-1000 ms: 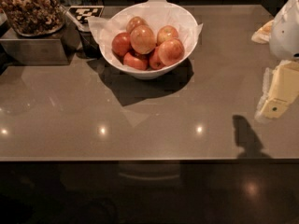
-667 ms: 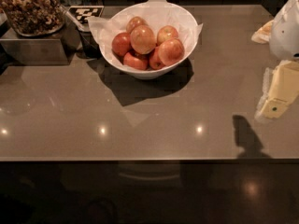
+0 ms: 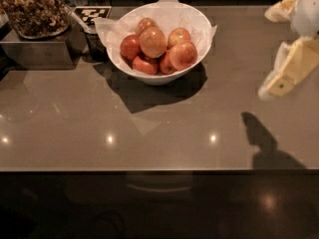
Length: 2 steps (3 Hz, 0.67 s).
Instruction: Pick apple from white bowl
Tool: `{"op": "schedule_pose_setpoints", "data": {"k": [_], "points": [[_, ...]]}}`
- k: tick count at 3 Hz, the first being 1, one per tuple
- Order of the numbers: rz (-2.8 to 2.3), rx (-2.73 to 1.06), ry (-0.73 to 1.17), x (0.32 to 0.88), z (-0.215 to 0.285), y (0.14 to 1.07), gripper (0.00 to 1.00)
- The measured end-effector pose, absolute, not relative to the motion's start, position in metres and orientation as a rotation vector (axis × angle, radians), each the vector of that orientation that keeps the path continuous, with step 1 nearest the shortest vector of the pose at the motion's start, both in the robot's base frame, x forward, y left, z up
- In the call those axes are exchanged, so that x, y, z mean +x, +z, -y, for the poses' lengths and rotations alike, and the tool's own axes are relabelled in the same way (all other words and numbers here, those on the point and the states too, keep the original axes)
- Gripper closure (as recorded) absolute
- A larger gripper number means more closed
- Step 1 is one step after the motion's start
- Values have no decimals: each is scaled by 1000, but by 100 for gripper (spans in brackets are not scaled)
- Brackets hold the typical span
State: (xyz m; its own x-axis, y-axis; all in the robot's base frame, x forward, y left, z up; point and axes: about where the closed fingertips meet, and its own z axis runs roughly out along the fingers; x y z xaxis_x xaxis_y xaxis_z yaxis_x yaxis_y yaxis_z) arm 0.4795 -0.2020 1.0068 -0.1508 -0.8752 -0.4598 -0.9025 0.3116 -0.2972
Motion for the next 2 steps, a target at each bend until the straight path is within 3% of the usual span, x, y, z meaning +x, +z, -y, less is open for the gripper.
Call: {"op": "schedule_pose_setpoints", "data": {"k": [2], "points": [[-1774,-1487,246,542,161,1064,0]]}}
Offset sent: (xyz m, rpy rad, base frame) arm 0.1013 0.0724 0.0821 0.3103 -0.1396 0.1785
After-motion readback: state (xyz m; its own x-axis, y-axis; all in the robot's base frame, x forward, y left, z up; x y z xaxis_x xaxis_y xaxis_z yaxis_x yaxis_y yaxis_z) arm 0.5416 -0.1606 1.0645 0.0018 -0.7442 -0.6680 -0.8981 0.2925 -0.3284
